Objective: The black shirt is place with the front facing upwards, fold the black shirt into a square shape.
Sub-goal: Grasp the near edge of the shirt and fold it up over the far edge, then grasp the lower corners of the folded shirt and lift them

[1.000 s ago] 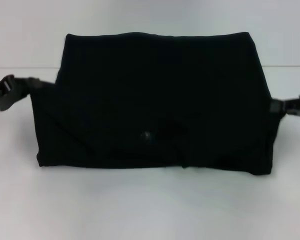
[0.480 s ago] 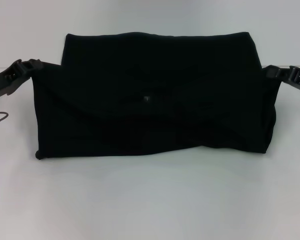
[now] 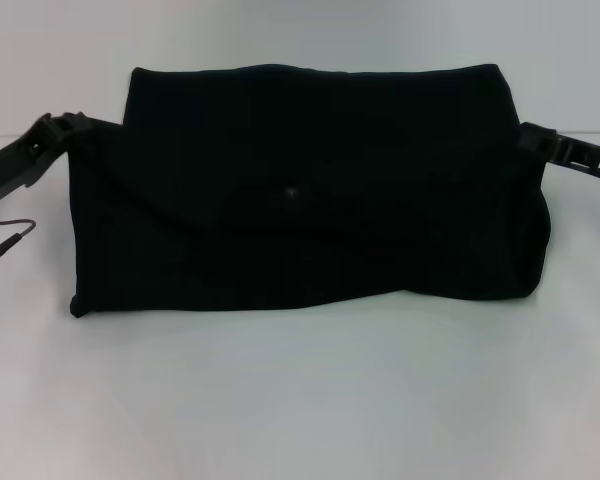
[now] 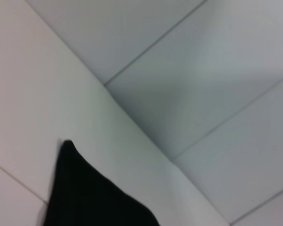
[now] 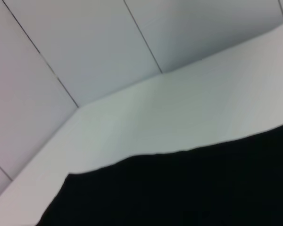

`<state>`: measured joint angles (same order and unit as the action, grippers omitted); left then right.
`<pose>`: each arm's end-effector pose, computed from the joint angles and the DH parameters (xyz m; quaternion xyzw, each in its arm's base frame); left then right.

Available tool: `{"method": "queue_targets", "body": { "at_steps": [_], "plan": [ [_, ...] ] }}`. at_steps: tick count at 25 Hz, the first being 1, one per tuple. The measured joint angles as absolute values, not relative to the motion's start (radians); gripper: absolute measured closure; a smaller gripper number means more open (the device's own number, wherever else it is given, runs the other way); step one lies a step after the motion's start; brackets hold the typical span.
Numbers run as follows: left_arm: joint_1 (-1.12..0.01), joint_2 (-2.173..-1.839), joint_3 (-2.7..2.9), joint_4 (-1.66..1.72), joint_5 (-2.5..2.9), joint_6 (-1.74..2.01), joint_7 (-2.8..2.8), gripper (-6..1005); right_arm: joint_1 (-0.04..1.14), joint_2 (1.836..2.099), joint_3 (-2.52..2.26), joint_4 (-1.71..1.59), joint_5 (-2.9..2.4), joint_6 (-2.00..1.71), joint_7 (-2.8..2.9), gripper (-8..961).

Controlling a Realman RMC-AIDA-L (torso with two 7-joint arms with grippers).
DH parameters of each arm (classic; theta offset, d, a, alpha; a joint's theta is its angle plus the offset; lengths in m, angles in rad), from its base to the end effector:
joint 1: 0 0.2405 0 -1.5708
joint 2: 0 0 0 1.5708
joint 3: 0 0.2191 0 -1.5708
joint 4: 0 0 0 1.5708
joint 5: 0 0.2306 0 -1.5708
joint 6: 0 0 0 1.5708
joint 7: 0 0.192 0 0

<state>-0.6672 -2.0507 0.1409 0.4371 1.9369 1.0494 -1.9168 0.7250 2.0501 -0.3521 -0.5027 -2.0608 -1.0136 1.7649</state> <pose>-0.2959 0.4441 0.0457 -0.6097 -0.5866 -0.4285 0.3171 0.2656 0.4584 0.0215 -0.7640 0.4709 0.2894 0.3328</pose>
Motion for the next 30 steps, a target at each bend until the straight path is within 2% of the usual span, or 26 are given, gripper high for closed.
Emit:
{"method": "queue_targets", "body": {
  "at_steps": [6,12,17,21,24,30],
  "plan": [
    [-0.660,-2.056,0.153,0.424,1.900,1.040,-1.895,973,0.705,2.048,-0.357,-0.503,-2.021,-1.008,1.742,848],
    [-0.673,-2.068,0.159,0.384,1.891,0.985,-1.847,972,0.713,2.070,-0.384,-0.497,-2.024,-0.907,1.716,837],
    [-0.681,-2.088,0.168,0.382,1.898,0.941,-1.821,904,0.718,2.072,-0.448,-0.478,-2.025,-0.826,1.716,828],
    [-0.683,-2.091,0.218,0.376,1.897,0.902,-1.824,850,0.711,2.068,-0.448,-0.477,-2.020,-0.821,1.716,821],
    [-0.682,-2.087,0.225,0.360,1.898,0.889,-1.838,802,0.700,2.058,-0.451,-0.480,-2.019,-0.859,1.716,751],
    [-0.662,-2.053,0.248,0.332,1.903,0.897,-1.914,673,0.673,2.040,-0.438,-0.486,-2.014,-0.931,1.730,612]
  ]
}}
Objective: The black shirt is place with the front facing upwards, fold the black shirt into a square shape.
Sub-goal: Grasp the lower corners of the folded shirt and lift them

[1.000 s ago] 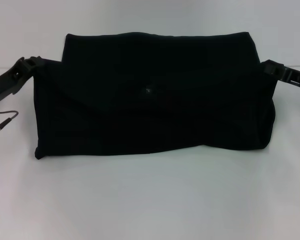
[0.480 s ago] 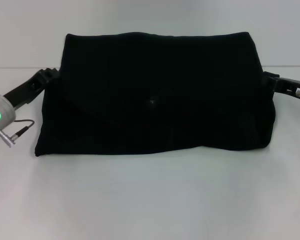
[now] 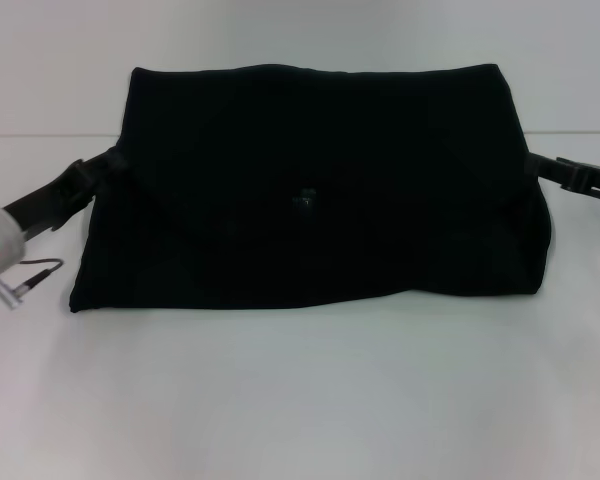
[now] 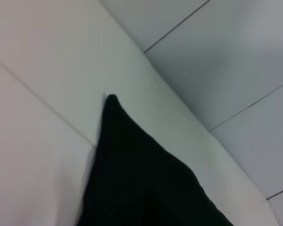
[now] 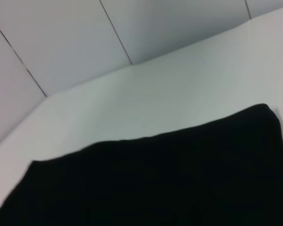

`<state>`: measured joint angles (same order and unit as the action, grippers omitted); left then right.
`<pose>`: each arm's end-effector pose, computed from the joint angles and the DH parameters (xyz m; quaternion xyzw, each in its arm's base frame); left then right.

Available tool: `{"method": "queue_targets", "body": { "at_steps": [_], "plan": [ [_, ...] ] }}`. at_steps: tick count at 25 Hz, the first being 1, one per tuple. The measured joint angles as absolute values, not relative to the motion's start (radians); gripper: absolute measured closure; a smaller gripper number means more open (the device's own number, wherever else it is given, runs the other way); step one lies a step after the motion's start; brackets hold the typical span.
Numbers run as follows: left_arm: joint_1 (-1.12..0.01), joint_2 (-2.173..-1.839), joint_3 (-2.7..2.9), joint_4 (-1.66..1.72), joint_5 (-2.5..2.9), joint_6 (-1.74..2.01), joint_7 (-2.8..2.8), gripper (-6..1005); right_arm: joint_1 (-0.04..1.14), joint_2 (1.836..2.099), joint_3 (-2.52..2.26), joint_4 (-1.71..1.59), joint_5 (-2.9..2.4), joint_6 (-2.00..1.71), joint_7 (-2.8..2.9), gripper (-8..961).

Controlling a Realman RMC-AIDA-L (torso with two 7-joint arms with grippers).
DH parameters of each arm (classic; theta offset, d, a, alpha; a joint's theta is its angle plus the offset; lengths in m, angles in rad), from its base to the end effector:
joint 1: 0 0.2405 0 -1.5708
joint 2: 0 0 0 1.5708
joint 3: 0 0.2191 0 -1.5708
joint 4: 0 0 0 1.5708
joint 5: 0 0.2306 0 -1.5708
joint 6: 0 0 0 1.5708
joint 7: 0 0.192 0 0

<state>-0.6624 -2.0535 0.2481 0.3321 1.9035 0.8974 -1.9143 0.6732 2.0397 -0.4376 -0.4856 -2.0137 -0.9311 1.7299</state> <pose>-0.3120 0.4389 0.0051 -0.5956 -0.6309 -0.3787 0.3221 0.2935 0.4510 0.0200 -0.7590 0.4762 0.2542 0.3640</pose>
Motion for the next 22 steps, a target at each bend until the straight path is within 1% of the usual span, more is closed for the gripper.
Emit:
{"method": "queue_targets", "body": {
  "at_steps": [1,2,4,6,7,9,11,12,15,18,22],
  "plan": [
    [-0.657,-2.044,0.263,0.331,1.905,0.905,-1.940,651,0.666,2.036,-0.431,-0.489,-2.009,-0.953,1.732,589],
    [-0.644,-2.027,0.295,0.331,1.908,0.931,-1.985,630,0.657,2.030,-0.428,-0.491,-2.001,-0.995,1.729,554],
    [-0.622,-1.997,0.340,0.332,1.910,0.987,-2.038,587,0.638,2.012,-0.431,-0.493,-1.991,-1.101,1.697,485],
    [-0.589,-1.952,0.400,0.338,1.914,1.079,-2.102,519,0.623,1.997,-0.453,-0.494,-2.000,-1.234,1.624,415],
    [-0.578,-1.937,0.423,0.344,1.919,1.114,-2.123,484,0.618,1.992,-0.468,-0.495,-2.010,-1.295,1.585,380],
    [-0.556,-1.916,0.452,0.370,1.951,1.184,-2.156,416,0.607,1.989,-0.508,-0.499,-2.031,-1.417,1.495,282],
    [-0.539,-1.910,0.454,0.411,1.999,1.232,-2.173,411,0.599,1.999,-0.541,-0.501,-2.043,-1.480,1.420,184],
    [-0.533,-1.910,0.452,0.427,2.019,1.239,-2.176,409,0.595,2.008,-0.558,-0.501,-2.047,-1.498,1.384,135],
    [-0.521,-1.915,0.455,0.458,2.062,1.221,-2.178,306,0.585,2.038,-0.605,-0.502,-2.050,-1.511,1.308,116],
    [-0.521,-1.921,0.466,0.455,2.073,1.174,-2.173,215,0.582,2.059,-0.655,-0.502,-2.050,-1.490,1.279,115],
    [-0.525,-1.929,0.518,0.447,2.075,1.129,-2.179,125,0.581,2.072,-0.726,-0.502,-2.051,-1.452,1.270,115]
  ]
}}
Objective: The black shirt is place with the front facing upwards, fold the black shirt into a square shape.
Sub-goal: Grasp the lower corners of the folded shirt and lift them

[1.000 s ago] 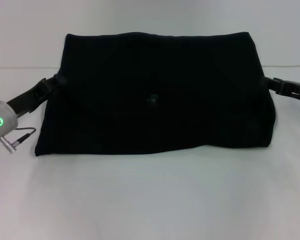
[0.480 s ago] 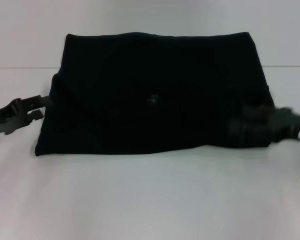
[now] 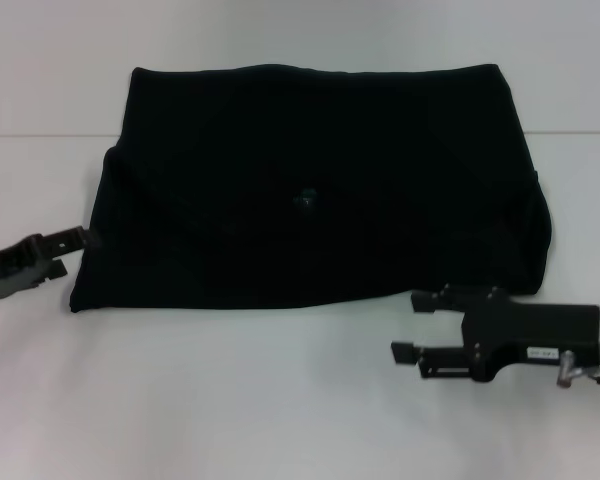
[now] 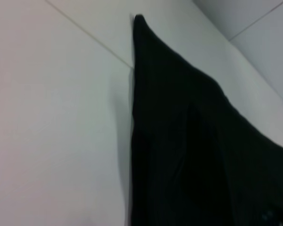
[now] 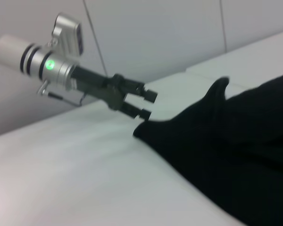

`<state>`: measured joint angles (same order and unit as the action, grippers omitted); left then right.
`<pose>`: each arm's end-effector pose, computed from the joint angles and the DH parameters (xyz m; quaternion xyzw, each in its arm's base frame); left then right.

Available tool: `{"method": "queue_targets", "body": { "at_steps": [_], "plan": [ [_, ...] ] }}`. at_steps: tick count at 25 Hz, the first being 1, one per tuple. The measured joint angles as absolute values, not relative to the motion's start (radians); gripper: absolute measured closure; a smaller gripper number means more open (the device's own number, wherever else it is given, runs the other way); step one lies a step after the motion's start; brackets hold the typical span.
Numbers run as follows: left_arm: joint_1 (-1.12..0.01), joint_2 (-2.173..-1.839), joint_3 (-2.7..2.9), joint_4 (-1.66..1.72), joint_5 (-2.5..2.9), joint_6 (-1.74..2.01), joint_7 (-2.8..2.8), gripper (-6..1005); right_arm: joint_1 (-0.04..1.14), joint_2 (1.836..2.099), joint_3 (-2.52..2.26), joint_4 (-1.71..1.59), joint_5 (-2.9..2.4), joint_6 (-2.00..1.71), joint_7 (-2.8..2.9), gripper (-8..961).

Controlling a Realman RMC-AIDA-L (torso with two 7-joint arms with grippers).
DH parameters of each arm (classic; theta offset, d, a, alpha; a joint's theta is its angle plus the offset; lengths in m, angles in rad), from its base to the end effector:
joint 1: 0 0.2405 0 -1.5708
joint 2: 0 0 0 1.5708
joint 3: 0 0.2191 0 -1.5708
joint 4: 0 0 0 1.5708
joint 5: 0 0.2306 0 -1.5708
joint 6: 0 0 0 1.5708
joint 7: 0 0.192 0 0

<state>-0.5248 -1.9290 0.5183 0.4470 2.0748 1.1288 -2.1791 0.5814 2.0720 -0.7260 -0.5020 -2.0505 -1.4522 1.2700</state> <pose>-0.3474 0.3878 0.0301 -0.6618 -0.6567 -0.2552 0.2563 0.2369 0.3426 -0.0609 -0.9525 0.2004 0.2003 0.1117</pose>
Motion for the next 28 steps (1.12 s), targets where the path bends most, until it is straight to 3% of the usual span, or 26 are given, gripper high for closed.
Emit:
{"method": "queue_targets", "body": {
  "at_steps": [11,25,28],
  "plan": [
    [-0.537,-1.932,0.583,0.438,2.076,1.147,-2.197,108,0.583,2.080,-0.751,-0.500,-2.051,-1.434,1.247,116],
    [-0.572,-1.931,0.602,0.440,2.162,1.164,-2.223,213,0.588,2.079,-0.743,-0.503,-2.043,-1.441,1.253,118],
    [-0.579,-1.931,0.603,0.440,2.172,1.152,-2.224,279,0.587,2.078,-0.734,-0.503,-2.043,-1.449,1.254,118]
  ]
}}
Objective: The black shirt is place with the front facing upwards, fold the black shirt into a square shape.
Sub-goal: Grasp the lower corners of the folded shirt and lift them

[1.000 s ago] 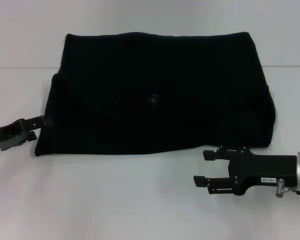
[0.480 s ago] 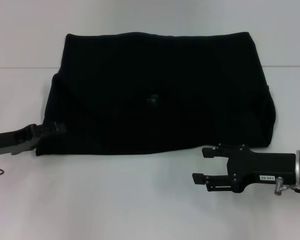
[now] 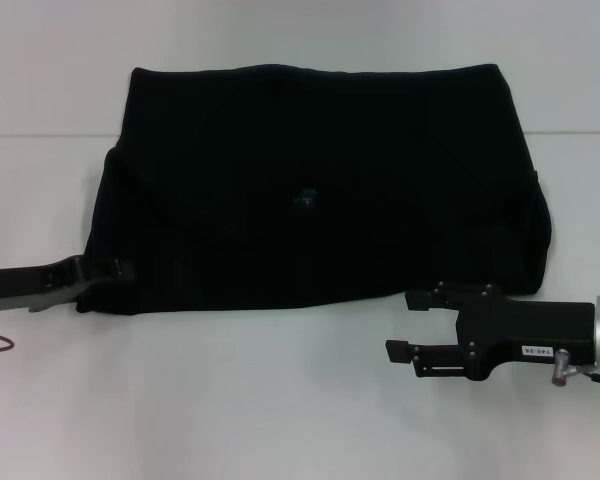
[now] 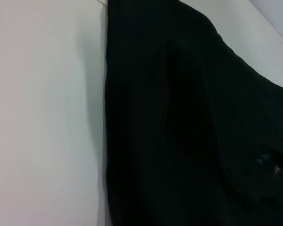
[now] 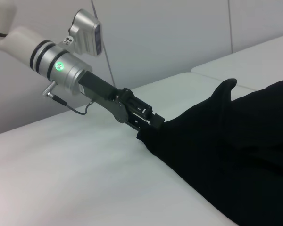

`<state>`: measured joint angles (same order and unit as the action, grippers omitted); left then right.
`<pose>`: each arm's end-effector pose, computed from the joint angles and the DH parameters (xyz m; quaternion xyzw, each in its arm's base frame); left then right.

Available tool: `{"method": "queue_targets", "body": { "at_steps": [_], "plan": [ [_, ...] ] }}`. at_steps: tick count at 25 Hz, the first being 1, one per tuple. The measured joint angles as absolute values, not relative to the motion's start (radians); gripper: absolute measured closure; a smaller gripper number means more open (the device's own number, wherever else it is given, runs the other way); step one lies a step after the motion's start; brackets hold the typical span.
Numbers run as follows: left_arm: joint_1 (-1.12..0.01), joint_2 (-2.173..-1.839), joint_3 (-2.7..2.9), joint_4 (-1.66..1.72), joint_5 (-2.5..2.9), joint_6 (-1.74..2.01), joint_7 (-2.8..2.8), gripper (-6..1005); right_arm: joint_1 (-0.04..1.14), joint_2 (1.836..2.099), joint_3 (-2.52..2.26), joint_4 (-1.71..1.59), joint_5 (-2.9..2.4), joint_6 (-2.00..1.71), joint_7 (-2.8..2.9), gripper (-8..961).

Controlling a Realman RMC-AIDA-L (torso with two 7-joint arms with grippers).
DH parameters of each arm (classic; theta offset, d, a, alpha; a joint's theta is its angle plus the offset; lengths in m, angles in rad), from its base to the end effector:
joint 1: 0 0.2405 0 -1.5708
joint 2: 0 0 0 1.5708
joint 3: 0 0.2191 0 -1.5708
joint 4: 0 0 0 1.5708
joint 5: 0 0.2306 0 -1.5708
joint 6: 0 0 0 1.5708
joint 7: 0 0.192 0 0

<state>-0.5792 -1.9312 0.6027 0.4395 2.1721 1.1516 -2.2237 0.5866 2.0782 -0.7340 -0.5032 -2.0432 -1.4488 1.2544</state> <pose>-0.3313 0.3872 0.0052 -0.7047 -0.6484 -0.1894 0.2172 0.2329 0.3435 -0.0636 -0.9544 0.1898 0.2018 0.1113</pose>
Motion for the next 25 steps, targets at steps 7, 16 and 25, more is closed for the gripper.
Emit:
{"method": "queue_targets", "body": {
  "at_steps": [7,16,25],
  "plan": [
    [-0.582,-1.928,0.603,0.439,2.176,1.154,-2.224,433,0.578,2.069,-0.680,-0.503,-2.043,-1.488,1.255,119],
    [-0.580,-1.927,0.603,0.439,2.177,1.158,-2.224,781,0.565,2.022,-0.601,-0.635,-2.052,-1.444,1.583,120],
    [-0.580,-1.924,0.596,0.440,2.176,1.187,-2.222,996,0.663,1.849,-0.607,-0.720,-2.312,-1.395,2.282,121]
  ]
}}
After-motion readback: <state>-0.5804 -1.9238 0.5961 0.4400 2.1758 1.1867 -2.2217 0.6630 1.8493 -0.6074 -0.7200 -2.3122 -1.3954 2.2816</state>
